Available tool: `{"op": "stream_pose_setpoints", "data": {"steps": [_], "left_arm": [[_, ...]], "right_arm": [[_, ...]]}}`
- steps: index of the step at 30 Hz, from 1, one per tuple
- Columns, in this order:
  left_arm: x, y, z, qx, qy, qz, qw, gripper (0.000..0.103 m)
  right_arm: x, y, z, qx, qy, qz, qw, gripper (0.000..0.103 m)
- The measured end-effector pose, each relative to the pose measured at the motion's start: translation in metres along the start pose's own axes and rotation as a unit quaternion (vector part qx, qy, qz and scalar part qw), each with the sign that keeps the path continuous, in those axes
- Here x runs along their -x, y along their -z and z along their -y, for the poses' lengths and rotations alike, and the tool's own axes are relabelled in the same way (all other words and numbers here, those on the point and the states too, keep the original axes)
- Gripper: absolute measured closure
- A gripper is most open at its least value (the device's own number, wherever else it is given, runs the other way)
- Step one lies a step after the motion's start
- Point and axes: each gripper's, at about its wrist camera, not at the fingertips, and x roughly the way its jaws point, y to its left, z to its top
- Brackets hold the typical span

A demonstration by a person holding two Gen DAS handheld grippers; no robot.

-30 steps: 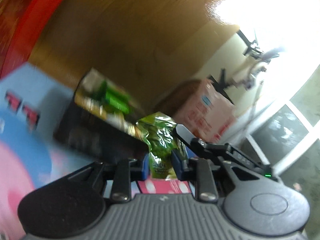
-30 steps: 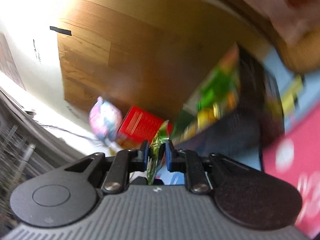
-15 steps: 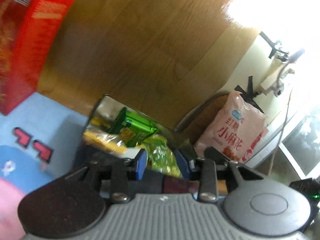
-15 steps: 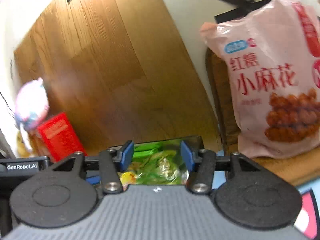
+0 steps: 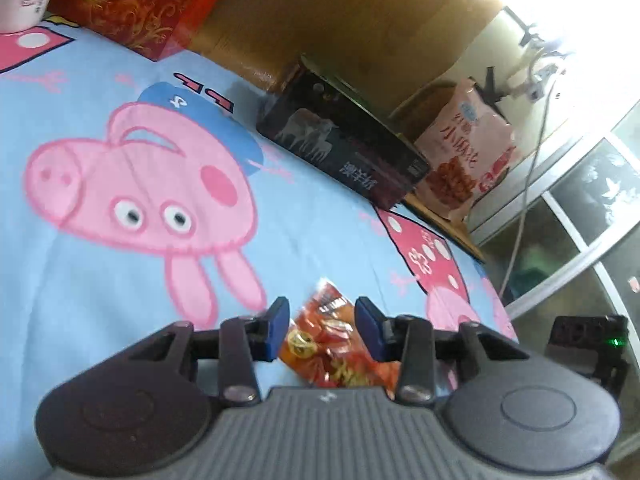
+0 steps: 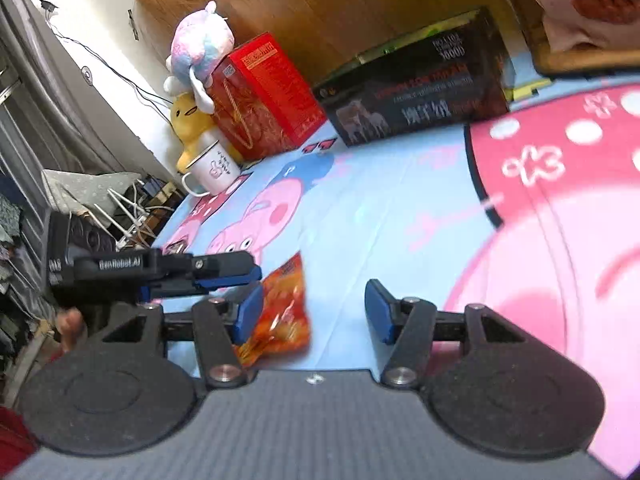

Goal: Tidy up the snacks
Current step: 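Grasp the red jerky pack with the left tool and lift it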

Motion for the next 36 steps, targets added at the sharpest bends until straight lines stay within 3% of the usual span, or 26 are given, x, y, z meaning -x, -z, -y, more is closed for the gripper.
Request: {"op": "stream_pose_setpoints", "data": {"steps": [3,5,11,14,15,17,21,28,30,31,32,36], "left_arm": [[0.000,0.007,0.007,-0.017,-0.008,-0.001,0.9998,0.069],[-0.002,0.011,0.013,-0.023,-0.012,-0.003,0.9997,0.070],[-0.011,0.022,0.020,-0.017,0.021,-0.013,0.9995,0.070],[-0.010,0.023,0.020,-0.018,0.022,-0.012,0.9995,0.070],[-0.009,0.023,0.020,-0.018,0.020,-0.012,0.9996,0.070],[-0.006,0.021,0.016,-0.011,0.020,-0.014,0.9996,0.068],[0.005,0.013,0.006,0.016,0.020,0.003,0.9997,0.046],[-0.009,0.005,0.010,0.054,0.099,-0.025,0.9933,0.044],[-0.016,0.004,0.015,0.055,0.107,-0.030,0.9923,0.051],[-0.019,0.002,0.018,0.055,0.111,-0.030,0.9918,0.065],[-0.022,-0.001,0.021,0.053,0.116,-0.031,0.9914,0.071],[-0.029,-0.027,0.036,0.034,0.106,-0.019,0.9936,0.072]], "right_arm": [[0.009,0.004,-0.002,-0.019,-0.003,0.006,1.000,0.046],[0.010,0.009,-0.002,-0.035,-0.003,-0.009,0.999,0.053],[0.009,0.022,-0.005,-0.087,-0.030,-0.024,0.995,0.061],[0.002,0.020,-0.008,-0.086,-0.026,-0.021,0.996,0.076],[-0.001,0.020,-0.008,-0.082,-0.021,-0.020,0.996,0.086],[-0.003,0.019,-0.003,-0.093,-0.020,-0.013,0.995,0.087],[0.005,0.020,0.013,-0.142,-0.043,-0.005,0.989,0.089],[0.029,0.016,0.041,-0.238,-0.126,0.028,0.963,0.090],[0.032,0.011,0.043,-0.253,-0.145,0.038,0.956,0.090],[0.033,0.008,0.043,-0.257,-0.152,0.043,0.954,0.090],[0.034,0.005,0.043,-0.258,-0.158,0.047,0.952,0.090],[0.037,-0.016,0.040,-0.241,-0.149,0.061,0.957,0.090]]}}
